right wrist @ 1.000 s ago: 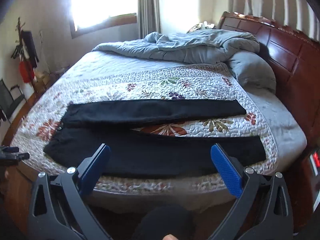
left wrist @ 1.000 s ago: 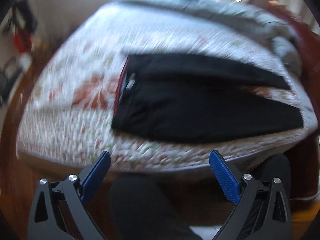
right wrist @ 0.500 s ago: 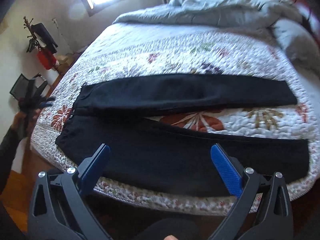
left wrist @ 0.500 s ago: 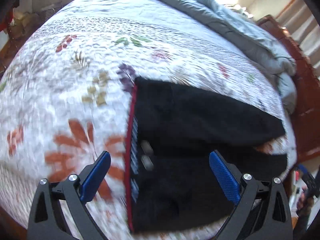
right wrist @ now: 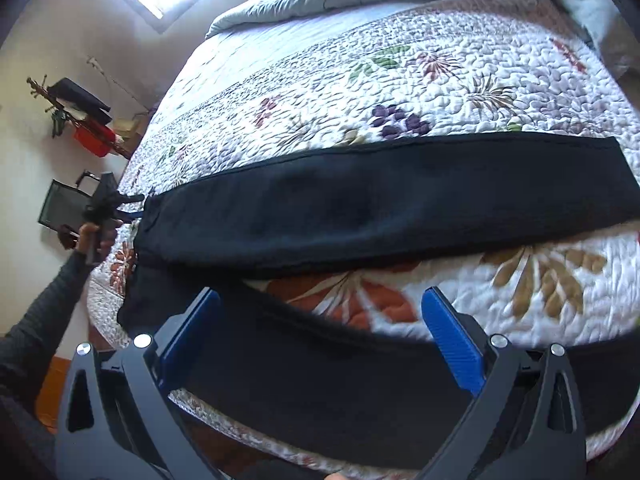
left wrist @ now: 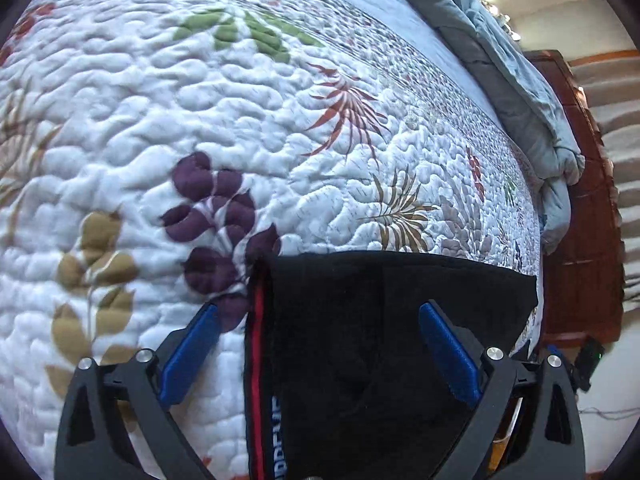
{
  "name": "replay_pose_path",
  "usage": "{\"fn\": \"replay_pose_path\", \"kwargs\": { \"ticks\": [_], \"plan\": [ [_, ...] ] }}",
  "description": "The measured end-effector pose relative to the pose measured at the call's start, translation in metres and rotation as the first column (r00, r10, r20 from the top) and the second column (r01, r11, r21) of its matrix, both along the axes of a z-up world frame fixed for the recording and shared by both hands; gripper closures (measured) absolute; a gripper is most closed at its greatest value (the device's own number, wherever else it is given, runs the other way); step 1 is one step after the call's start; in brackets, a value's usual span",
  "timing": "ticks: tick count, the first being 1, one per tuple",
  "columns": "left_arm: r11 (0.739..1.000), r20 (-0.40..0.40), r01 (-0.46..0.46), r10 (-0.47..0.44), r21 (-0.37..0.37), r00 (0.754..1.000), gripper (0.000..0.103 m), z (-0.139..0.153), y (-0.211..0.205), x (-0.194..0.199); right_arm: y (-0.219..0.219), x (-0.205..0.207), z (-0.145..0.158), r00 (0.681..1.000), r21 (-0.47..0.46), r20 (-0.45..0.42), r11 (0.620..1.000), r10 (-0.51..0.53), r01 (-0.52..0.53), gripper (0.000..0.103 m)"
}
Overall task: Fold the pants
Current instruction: 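Lower both tools onto the trousers' waistband and close them on it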
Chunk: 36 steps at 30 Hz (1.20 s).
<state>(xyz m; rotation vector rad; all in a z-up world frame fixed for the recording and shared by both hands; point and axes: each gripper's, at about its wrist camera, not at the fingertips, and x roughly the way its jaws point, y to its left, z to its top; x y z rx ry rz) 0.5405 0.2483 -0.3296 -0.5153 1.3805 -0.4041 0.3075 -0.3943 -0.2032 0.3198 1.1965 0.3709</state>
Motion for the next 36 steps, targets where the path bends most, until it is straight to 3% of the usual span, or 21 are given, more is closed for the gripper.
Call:
{"fn": "replay_pose_path", "kwargs": {
  "ticks": [3, 7, 11, 13, 17, 20, 24, 27, 29, 31, 34, 36],
  "plan": [
    [0.997, 0.001, 0.054, -0.054, -0.064, 0.999, 0.005, 0.000, -0.008, 0.004, -0.039, 0.026, -0.006, 0.999, 0.053, -0.041, 0.998, 0.017, -0.015, 0.003],
    [0.994, -0.021, 0.097, -0.098, -0.040, 0.995, 0.006, -0.005, -0.016, 0.008, -0.109, 0.064, -0.011, 0.995, 0.089, -0.100, 0.996, -0.016, 0.025, 0.003],
    [0.995, -0.038, 0.096, -0.097, -0.011, 0.995, 0.016, -0.009, -0.016, 0.012, -0.196, 0.102, -0.020, 0.984, 0.042, -0.127, 0.990, -0.126, 0.133, 0.003],
    [0.994, -0.040, 0.106, -0.104, 0.040, 0.994, 0.027, -0.009, -0.016, 0.011, -0.241, 0.119, -0.034, 0.969, 0.013, -0.158, 0.980, -0.192, 0.197, 0.003],
    [0.991, -0.050, 0.104, -0.100, 0.084, 0.994, 0.029, -0.008, -0.019, 0.011, -0.292, 0.143, -0.072, 0.948, -0.051, -0.218, 0.973, -0.232, 0.226, 0.003],
    [0.987, -0.052, 0.109, -0.103, 0.121, 0.993, 0.027, -0.008, -0.024, 0.011, -0.303, 0.157, -0.090, 0.952, -0.040, -0.225, 0.978, -0.207, 0.203, 0.003],
    [0.984, -0.053, 0.112, -0.106, 0.141, 0.993, 0.013, -0.012, -0.033, 0.013, -0.303, 0.171, -0.109, 0.961, -0.039, -0.239, 0.990, -0.139, 0.134, 0.002],
    [0.973, -0.046, 0.131, -0.124, 0.188, 0.991, 0.013, -0.011, -0.043, 0.011, -0.304, 0.172, -0.110, 0.968, -0.007, -0.231, 0.996, -0.092, 0.093, 0.002],
    [0.971, -0.039, 0.130, -0.125, 0.198, 0.991, 0.020, -0.008, -0.044, 0.009, -0.299, 0.168, -0.109, 0.972, 0.069, -0.233, 0.997, -0.019, 0.036, 0.003],
    [0.963, -0.032, 0.131, -0.127, 0.234, 0.991, 0.039, -0.005, -0.043, 0.006, -0.294, 0.167, -0.107, 0.972, 0.115, -0.235, 0.993, 0.015, 0.013, 0.004],
    [0.966, -0.034, 0.098, -0.093, 0.237, 0.995, 0.047, -0.006, -0.036, 0.005, -0.303, 0.170, -0.114, 0.971, 0.155, -0.239, 0.987, 0.007, 0.031, 0.004],
    [0.964, -0.035, 0.087, -0.081, 0.252, 0.996, 0.049, -0.007, -0.037, 0.006, -0.308, 0.170, -0.114, 0.974, 0.163, -0.226, 0.986, 0.003, 0.034, 0.013]
  ]
}}
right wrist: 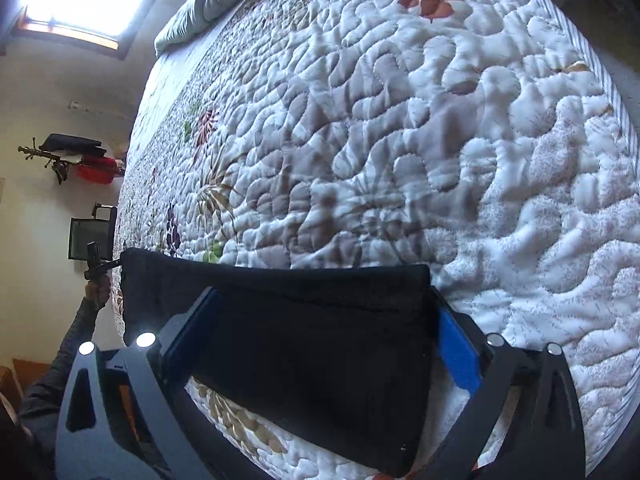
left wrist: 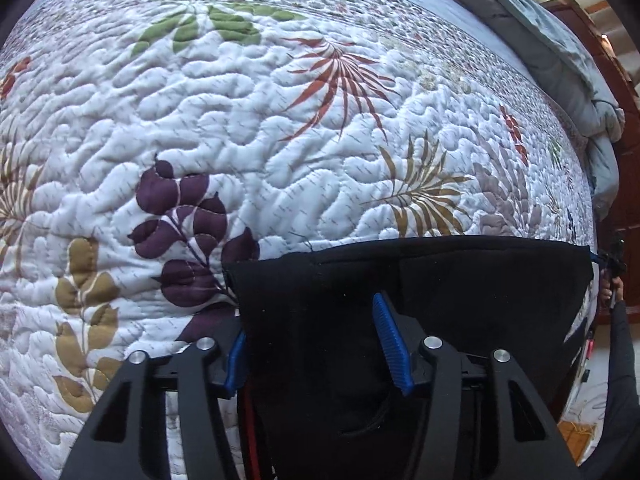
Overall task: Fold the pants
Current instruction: 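Lower both tools onto the trousers' waistband and close them on it, then lift the waistband with both tools and fold it over toward the legs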
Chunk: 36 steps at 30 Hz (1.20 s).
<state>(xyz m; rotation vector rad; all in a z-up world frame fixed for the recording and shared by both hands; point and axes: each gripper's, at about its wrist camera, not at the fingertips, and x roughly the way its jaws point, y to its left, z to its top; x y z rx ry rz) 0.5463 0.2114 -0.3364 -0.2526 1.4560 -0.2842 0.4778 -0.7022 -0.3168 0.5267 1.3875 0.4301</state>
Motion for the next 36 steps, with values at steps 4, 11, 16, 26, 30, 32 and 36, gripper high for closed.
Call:
{"fn": "replay_pose_path", "kwargs": {
  "ticks": [4, 11, 16, 26, 30, 32, 36],
  "plan": [
    [0.998, 0.008, 0.010, -0.010, 0.069, 1.000, 0.070, 0.005, -0.007, -0.002, -0.011, -0.003, 0.005, 1.000, -0.015, -0.008, 1.000, 0.009, -0.009, 0.060],
    [0.997, 0.075, -0.063, 0.059, 0.052, 0.995, 0.081, 0.031, 0.002, -0.016, 0.006, -0.017, 0.022, 0.999, -0.076, 0.040, 0.997, 0.027, -0.023, 0.084],
    [0.997, 0.182, -0.080, 0.075, 0.021, 0.980, 0.087, 0.074, 0.003, -0.041, 0.026, -0.036, 0.052, 0.994, -0.146, 0.098, 0.989, 0.041, -0.027, 0.088],
    [0.998, 0.358, -0.055, 0.058, -0.017, 0.932, 0.089, 0.157, -0.014, -0.103, 0.042, -0.110, 0.121, 0.964, -0.404, 0.253, 0.915, 0.086, 0.025, 0.089],
    [0.998, 0.404, -0.046, 0.064, -0.053, 0.913, 0.089, 0.166, -0.015, -0.143, 0.061, -0.155, 0.127, 0.921, -0.516, 0.368, 0.852, 0.128, 0.087, 0.088],
    [0.997, 0.402, -0.050, 0.071, -0.063, 0.913, 0.089, 0.160, -0.013, -0.162, 0.070, -0.182, 0.121, 0.901, -0.567, 0.412, 0.812, 0.134, 0.138, 0.087],
    [0.993, 0.392, -0.061, 0.098, -0.104, 0.915, 0.087, 0.140, -0.007, -0.213, 0.094, -0.237, 0.102, 0.848, -0.686, 0.490, 0.690, 0.202, 0.231, 0.085]
  ]
}}
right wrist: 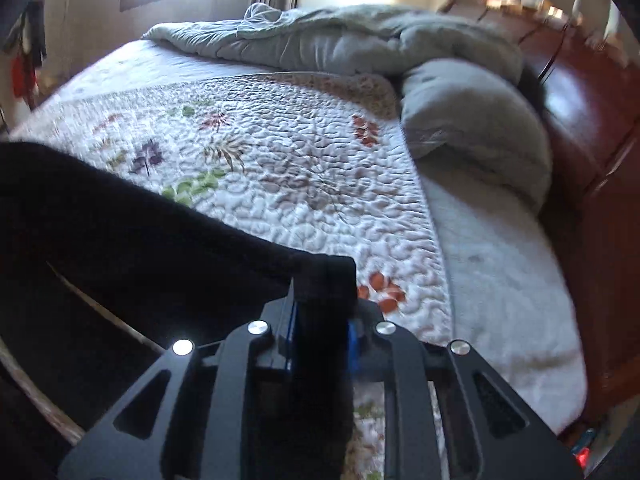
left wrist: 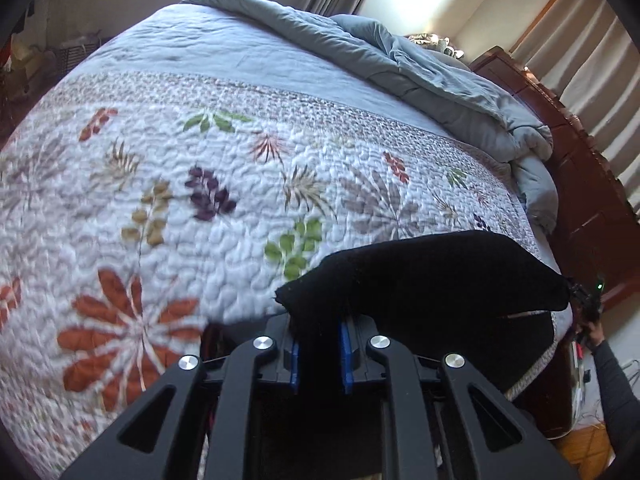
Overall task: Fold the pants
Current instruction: 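Lift the waistband with both tools and fold it over toward the legs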
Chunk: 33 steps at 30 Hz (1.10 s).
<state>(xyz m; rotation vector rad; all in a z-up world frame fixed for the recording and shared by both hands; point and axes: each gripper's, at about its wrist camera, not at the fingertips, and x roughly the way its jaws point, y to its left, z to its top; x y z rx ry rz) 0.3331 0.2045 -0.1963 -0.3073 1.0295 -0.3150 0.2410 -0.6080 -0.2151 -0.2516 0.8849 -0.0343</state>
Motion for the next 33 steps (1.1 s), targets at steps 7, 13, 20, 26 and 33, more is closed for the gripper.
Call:
{"fn": "replay_pose_path", "kwargs": {
  "ticks": [7, 13, 20, 26, 33],
  "plan": [
    [0.999, -0.047, -0.038, 0.036, -0.040, 0.998, 0.082, -0.034, 0.019, -0.064, 0.021, -0.081, -0.030, 0.990, -0.098, 0.102, 0.989, -0.099, 0.109, 0.081],
    [0.997, -0.143, -0.081, 0.078, -0.017, 0.987, 0.072, -0.074, 0.034, -0.089, 0.029, -0.114, -0.045, 0.980, -0.102, 0.099, 0.978, -0.170, 0.180, 0.074],
    [0.985, -0.229, -0.167, 0.175, 0.052, 0.958, 0.037, -0.102, 0.049, -0.116, 0.014, -0.146, -0.057, 0.954, 0.095, -0.063, 0.950, -0.294, 0.299, 0.033],
    [0.958, -0.183, -0.286, 0.277, -0.030, 0.943, 0.028, -0.084, 0.070, -0.162, -0.004, -0.192, -0.060, 0.896, 0.599, -0.231, 0.670, -0.379, 0.438, 0.028],
    [0.912, -0.152, -0.346, 0.318, -0.222, 0.936, 0.011, -0.075, 0.049, -0.157, -0.042, -0.187, -0.073, 0.781, 0.883, -0.369, 0.073, -0.504, 0.464, 0.018]
  ]
}}
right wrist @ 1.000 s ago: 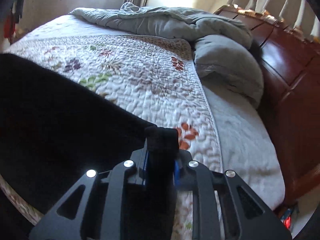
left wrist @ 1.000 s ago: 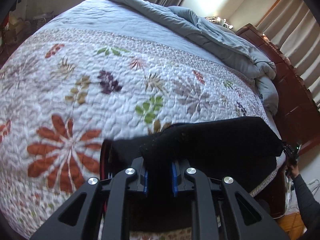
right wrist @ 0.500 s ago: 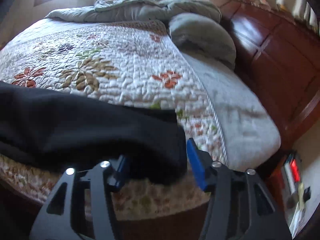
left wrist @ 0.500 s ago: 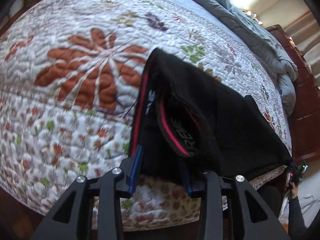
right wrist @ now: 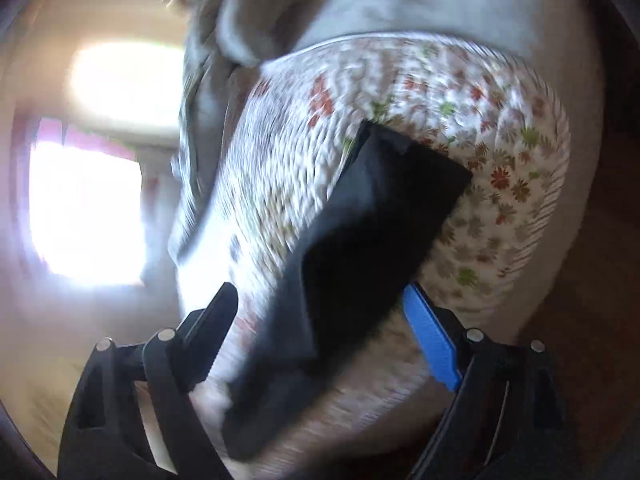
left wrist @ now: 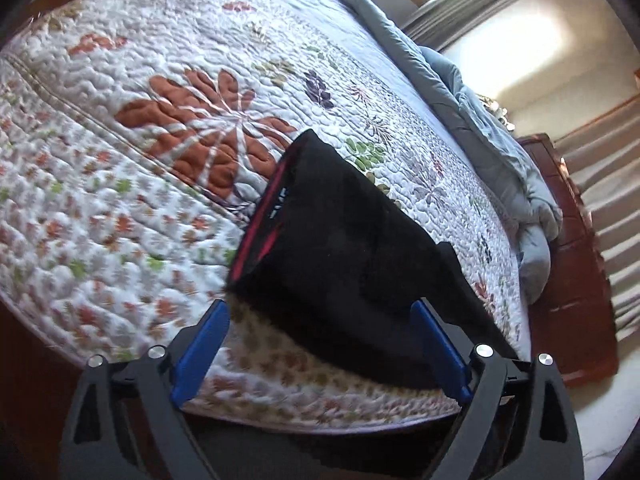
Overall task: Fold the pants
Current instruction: 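Lift the waistband with both tools and fold it over toward the legs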
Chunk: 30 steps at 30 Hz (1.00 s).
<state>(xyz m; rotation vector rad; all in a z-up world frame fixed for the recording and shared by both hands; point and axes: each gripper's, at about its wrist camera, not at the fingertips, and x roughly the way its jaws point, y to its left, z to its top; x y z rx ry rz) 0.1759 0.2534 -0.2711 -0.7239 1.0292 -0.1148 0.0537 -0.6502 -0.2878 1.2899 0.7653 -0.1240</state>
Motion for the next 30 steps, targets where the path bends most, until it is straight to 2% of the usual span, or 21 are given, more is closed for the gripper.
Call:
{"fn": "replay_pose_path", "kwargs": {
  "ticks": [2, 3, 5, 7, 8, 9, 10, 12, 13, 14, 17, 19, 20, 22, 23, 25, 26, 28, 29, 30],
  "plan": [
    [0.999, -0.037, -0.035, 0.034, -0.032, 0.999, 0.011, -0.009, -0.003, 0.014, -0.007, 0.011, -0.008, 0.999, 0.064, 0.000, 0.997, -0.037, 0.037, 0.018],
    [0.998, -0.055, -0.043, 0.041, -0.034, 0.998, 0.011, -0.012, -0.005, 0.020, -0.009, 0.016, -0.010, 0.999, 0.066, -0.010, 0.997, -0.044, 0.044, 0.018],
    [0.999, -0.095, -0.047, 0.048, 0.010, 0.994, 0.011, -0.017, -0.010, 0.029, -0.010, 0.025, -0.016, 0.998, 0.088, -0.025, 0.995, -0.054, 0.056, 0.017],
    [0.998, -0.133, -0.043, 0.048, 0.045, 0.990, 0.013, -0.022, -0.014, 0.033, -0.013, 0.030, -0.019, 0.997, 0.091, -0.043, 0.994, -0.064, 0.068, 0.022],
    [0.998, -0.149, -0.044, 0.052, 0.052, 0.988, 0.014, -0.024, -0.012, 0.036, -0.011, 0.035, -0.019, 0.998, 0.085, -0.044, 0.995, -0.051, 0.055, 0.032],
    [0.997, -0.158, -0.052, 0.060, 0.054, 0.986, 0.027, -0.025, -0.011, 0.037, -0.009, 0.039, -0.020, 0.998, 0.075, -0.050, 0.996, -0.039, 0.043, 0.048],
    [0.998, -0.181, -0.046, 0.054, 0.049, 0.982, 0.061, -0.028, -0.011, 0.041, -0.006, 0.044, -0.020, 0.998, 0.060, -0.058, 0.998, -0.024, 0.028, 0.055],
    [0.996, -0.217, -0.034, 0.051, 0.083, 0.975, 0.076, -0.030, -0.012, 0.045, -0.001, 0.057, -0.017, 0.997, 0.024, -0.071, 1.000, 0.007, -0.005, 0.088],
    [0.996, -0.221, -0.029, 0.048, 0.087, 0.974, 0.083, -0.030, -0.012, 0.047, 0.003, 0.066, -0.012, 0.996, -0.014, -0.089, 1.000, 0.020, -0.021, 0.094],
    [0.995, -0.229, -0.029, 0.049, 0.091, 0.972, 0.085, -0.029, -0.013, 0.048, 0.006, 0.077, -0.003, 0.995, -0.055, -0.095, 0.998, 0.035, -0.040, 0.097],
    [0.996, -0.232, -0.059, 0.072, 0.064, 0.970, 0.089, -0.023, -0.009, 0.053, 0.004, 0.101, 0.041, 0.997, -0.162, -0.019, 0.983, 0.078, -0.080, 0.098],
    [0.997, -0.215, -0.075, 0.080, 0.032, 0.973, 0.090, -0.014, -0.003, 0.053, 0.012, 0.100, 0.087, 0.984, -0.313, 0.130, 0.947, 0.121, -0.075, 0.098],
    [0.997, -0.215, -0.076, 0.082, 0.033, 0.973, 0.090, -0.011, -0.001, 0.052, 0.015, 0.094, 0.096, 0.978, -0.369, 0.162, 0.927, 0.129, -0.062, 0.098],
    [0.997, -0.247, -0.065, 0.076, 0.053, 0.966, 0.090, -0.020, 0.003, 0.051, 0.006, 0.089, 0.072, 0.987, -0.328, 0.123, 0.943, 0.102, -0.056, 0.098],
    [0.997, -0.272, -0.053, 0.065, 0.052, 0.960, 0.090, -0.028, 0.005, 0.050, -0.004, 0.087, 0.035, 0.997, -0.273, 0.034, 0.960, 0.068, -0.056, 0.098],
    [0.999, -0.299, -0.027, 0.038, 0.041, 0.954, 0.089, -0.041, 0.009, 0.043, -0.014, 0.086, -0.016, 0.993, -0.209, -0.100, 0.974, 0.068, -0.088, 0.098],
    [0.999, -0.293, -0.019, 0.031, 0.044, 0.956, 0.089, -0.041, 0.008, 0.041, -0.011, 0.083, -0.030, 0.989, -0.190, -0.128, 0.977, 0.072, -0.095, 0.097],
    [0.999, -0.275, 0.003, 0.011, 0.053, 0.961, 0.089, -0.037, 0.006, 0.041, -0.011, 0.073, -0.042, 0.994, -0.157, -0.092, 0.985, 0.054, -0.068, 0.091],
    [0.998, -0.268, 0.018, 0.000, 0.064, 0.963, 0.089, -0.035, 0.005, 0.041, -0.010, 0.070, -0.042, 0.996, -0.142, -0.075, 0.988, 0.043, -0.053, 0.077],
    [0.996, -0.263, 0.040, -0.016, 0.083, 0.965, 0.089, -0.033, 0.002, 0.040, -0.008, 0.066, -0.042, 0.999, -0.112, -0.044, 0.993, 0.028, -0.033, 0.054]
  ]
}}
